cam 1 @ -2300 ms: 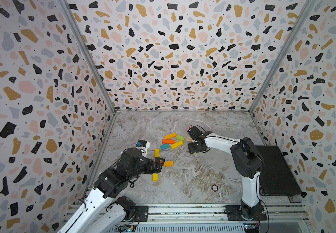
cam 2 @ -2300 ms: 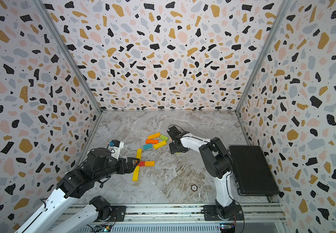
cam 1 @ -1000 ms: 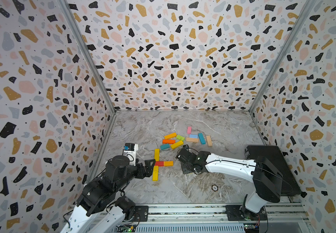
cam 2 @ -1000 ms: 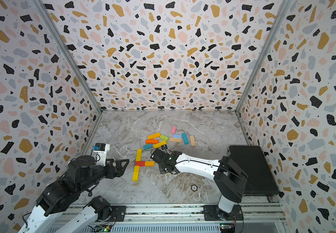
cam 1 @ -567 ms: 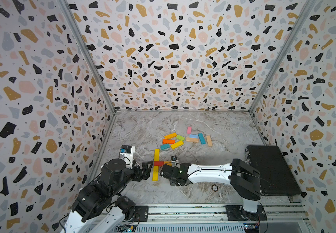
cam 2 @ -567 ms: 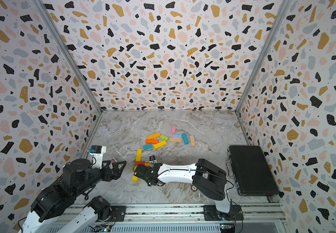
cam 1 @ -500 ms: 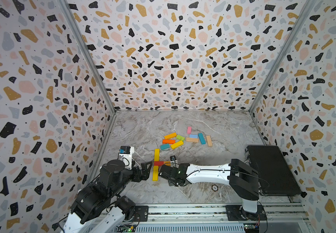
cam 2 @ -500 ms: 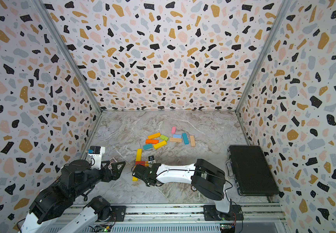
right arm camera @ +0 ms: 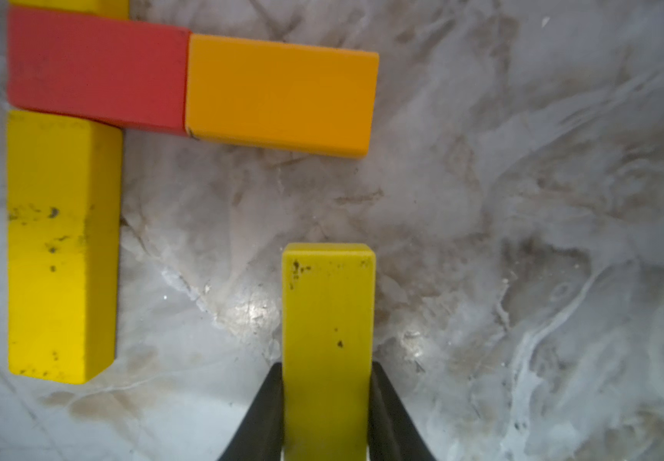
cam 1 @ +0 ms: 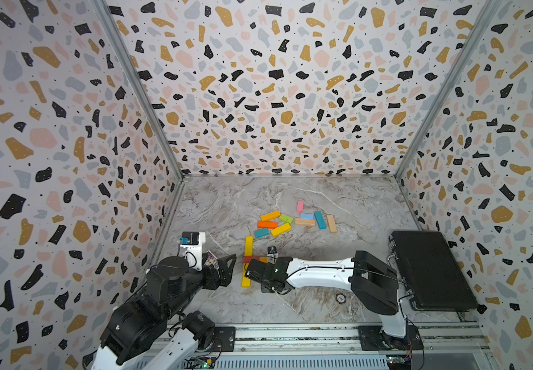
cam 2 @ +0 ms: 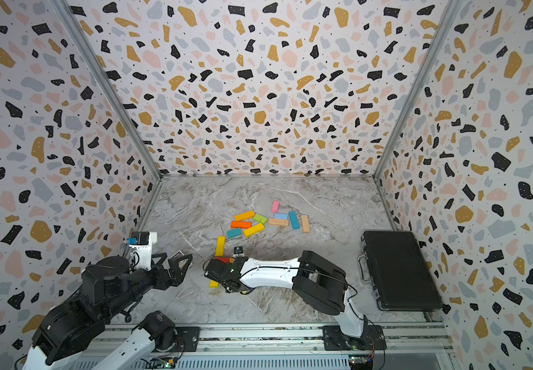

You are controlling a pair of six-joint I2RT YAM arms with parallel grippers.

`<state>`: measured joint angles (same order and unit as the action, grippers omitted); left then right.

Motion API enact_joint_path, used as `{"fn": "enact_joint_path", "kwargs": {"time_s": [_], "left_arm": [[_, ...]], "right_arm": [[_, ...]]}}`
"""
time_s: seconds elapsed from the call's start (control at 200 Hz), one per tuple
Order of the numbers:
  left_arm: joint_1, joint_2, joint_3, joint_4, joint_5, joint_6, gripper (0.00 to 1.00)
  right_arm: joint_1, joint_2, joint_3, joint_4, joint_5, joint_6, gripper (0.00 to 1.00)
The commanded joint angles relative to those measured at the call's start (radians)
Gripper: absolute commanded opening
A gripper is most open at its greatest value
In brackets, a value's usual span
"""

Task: Assemble the letter h with building blocks
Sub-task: Assemble the building block at the center of the board.

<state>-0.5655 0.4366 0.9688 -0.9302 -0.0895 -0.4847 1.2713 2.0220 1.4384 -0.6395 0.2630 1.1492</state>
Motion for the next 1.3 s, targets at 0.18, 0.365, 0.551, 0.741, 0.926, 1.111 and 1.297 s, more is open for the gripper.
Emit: {"fn": "enact_joint_path", "kwargs": {"time_s": [0.18, 0.365, 0.551, 0.741, 0.926, 1.111, 1.297], "left_arm": [[0.004, -0.013, 0.036, -0.015, -0.029, 0.031, 0.99], [0.004, -0.024, 0.033, -0.021, -0.032, 0.035, 0.99], [0.004, -0.029, 0.031, -0.024, -0.033, 0.039, 0.99], [0.004, -0.032, 0.031, -0.026, -0.045, 0.045, 0.99], [0.004, -0.032, 0.024, -0.025, -0.049, 0.048, 0.99], [0.004, -0.029, 0.016, -0.019, -0.049, 0.051, 0.99], [0.004, -0.029, 0.015, -0.019, -0.053, 0.057, 0.99]], "right_arm": [[-0.016, 0.016, 0.055, -0.031, -0.032, 0.038, 0.21], [-0.026, 0.036, 0.081, -0.050, -0.009, 0.027, 0.21], [-0.031, 0.061, 0.115, -0.089, 0.031, 0.010, 0.22], [-0.036, 0.070, 0.123, -0.095, 0.039, 0.002, 0.22], [-0.042, 0.084, 0.129, -0.097, 0.042, -0.005, 0.22], [-0.043, 0.096, 0.137, -0.095, 0.041, -0.006, 0.23], [-0.047, 0.104, 0.139, -0.089, 0.035, -0.009, 0.25]]}}
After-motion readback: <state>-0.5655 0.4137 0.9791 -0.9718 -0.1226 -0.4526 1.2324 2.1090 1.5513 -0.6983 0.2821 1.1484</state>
